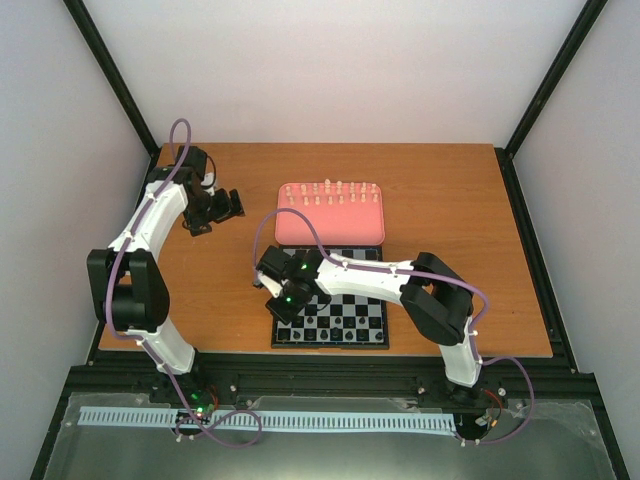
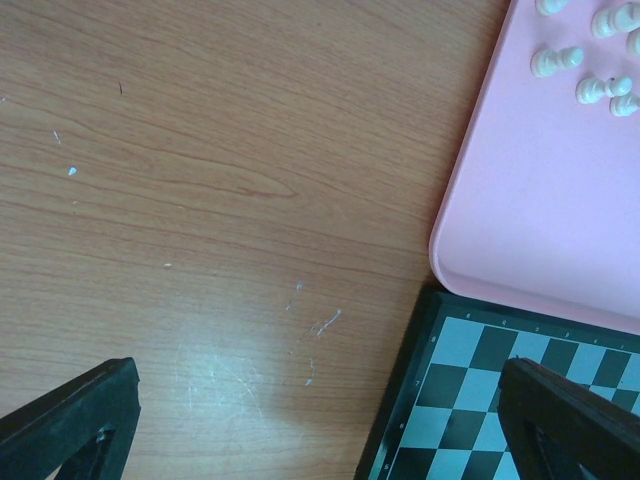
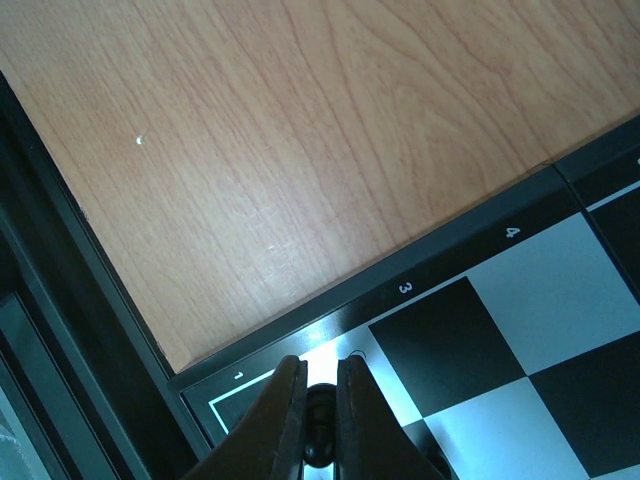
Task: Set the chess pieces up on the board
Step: Place the chess piece on the chessboard.
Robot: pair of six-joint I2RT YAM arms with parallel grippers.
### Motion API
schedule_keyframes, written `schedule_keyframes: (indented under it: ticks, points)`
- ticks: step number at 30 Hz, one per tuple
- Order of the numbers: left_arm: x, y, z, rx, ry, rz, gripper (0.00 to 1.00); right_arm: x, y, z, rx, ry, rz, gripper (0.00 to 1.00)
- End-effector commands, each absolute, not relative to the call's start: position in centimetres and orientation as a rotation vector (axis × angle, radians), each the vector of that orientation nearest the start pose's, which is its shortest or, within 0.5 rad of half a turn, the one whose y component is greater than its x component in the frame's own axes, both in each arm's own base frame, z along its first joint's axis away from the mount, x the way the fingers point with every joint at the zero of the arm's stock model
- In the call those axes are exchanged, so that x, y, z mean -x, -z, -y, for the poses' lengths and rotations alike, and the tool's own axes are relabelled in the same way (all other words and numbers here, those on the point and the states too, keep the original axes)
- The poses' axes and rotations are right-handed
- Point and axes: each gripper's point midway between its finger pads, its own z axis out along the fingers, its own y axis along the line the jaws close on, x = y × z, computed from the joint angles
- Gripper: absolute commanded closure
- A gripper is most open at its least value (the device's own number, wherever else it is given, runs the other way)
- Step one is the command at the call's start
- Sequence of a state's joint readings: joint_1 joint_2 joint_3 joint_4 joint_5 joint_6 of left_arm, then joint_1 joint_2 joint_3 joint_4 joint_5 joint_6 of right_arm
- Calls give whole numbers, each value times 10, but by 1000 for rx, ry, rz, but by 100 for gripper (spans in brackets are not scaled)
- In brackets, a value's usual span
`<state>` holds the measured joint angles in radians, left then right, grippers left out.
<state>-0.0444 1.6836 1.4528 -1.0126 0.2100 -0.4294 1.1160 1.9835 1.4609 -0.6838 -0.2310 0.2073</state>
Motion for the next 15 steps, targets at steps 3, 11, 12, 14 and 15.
schedule_keyframes:
  ticks: [3, 11, 12, 14, 15]
  points:
    - [-378, -158, 55, 470, 419, -2774, 0, -161, -58, -429, 1356, -628, -2614, 96]
    - [-377, -157, 55, 470, 412, -2776, 0, -160, -51, -424, 1350, -609, -2635, 96]
    - [-377, -158, 54, 469, 409, -2774, 0, -159, -51, -424, 1350, -609, -2635, 96]
    - [-377, -158, 54, 470, 408, -2774, 0, -159, -49, -423, 1351, -606, -2639, 96]
    - [-377, -158, 54, 470, 409, -2773, 0, -159, -48, -422, 1351, -603, -2642, 96]
